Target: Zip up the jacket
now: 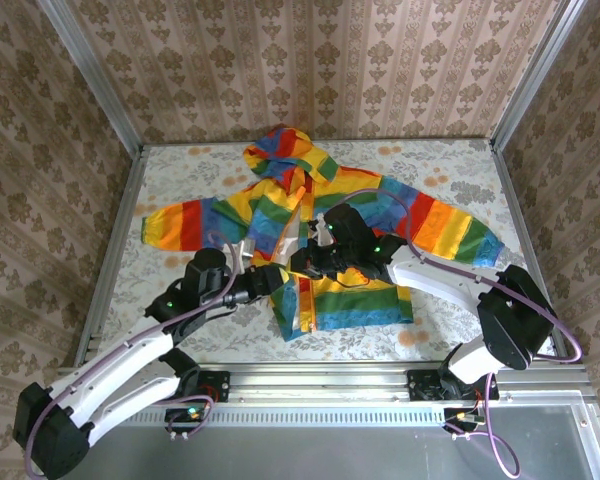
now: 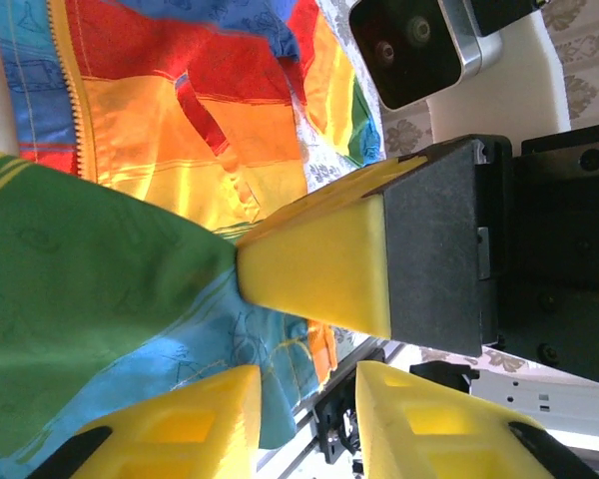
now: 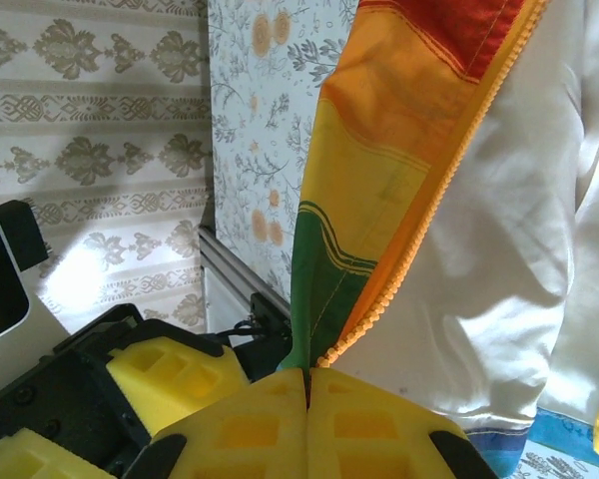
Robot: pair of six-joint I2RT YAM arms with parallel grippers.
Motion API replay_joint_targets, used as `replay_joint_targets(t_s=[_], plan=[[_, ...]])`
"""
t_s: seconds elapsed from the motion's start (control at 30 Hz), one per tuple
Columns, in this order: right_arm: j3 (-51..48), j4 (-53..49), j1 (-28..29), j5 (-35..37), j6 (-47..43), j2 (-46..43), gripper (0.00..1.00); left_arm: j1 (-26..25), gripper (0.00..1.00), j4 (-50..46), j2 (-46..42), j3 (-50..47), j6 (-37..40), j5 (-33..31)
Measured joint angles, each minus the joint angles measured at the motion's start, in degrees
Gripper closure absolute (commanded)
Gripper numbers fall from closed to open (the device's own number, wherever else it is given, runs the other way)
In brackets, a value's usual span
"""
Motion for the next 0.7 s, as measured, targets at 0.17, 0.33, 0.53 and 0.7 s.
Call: replay_joint_targets(t_s=[0.17, 0.33, 0.53, 0.7], plan=[[0.0, 0.85, -0.02, -0.9, 1.18, 0.0, 1.0, 0.0, 0.69, 2.34, 0.0, -1.31, -1.03, 0.02], [0.0, 1.86, -0.02, -1.42, 2.54, 0.02, 1.0, 0.0, 0.68, 3.41, 0.0, -2.16, -1.97, 0.04], [-0.33, 4.35, -0.02, -1.84, 4.26, 0.52, 1.0, 0.0, 0.74, 5.81, -0.22, -3.87, -3.52, 0.28], [-0.59, 5.01, -0.02, -1.86, 5.09, 0.79, 1.0, 0.0, 0.86, 6.23, -0.98, -4.52, -4.37, 0.48]])
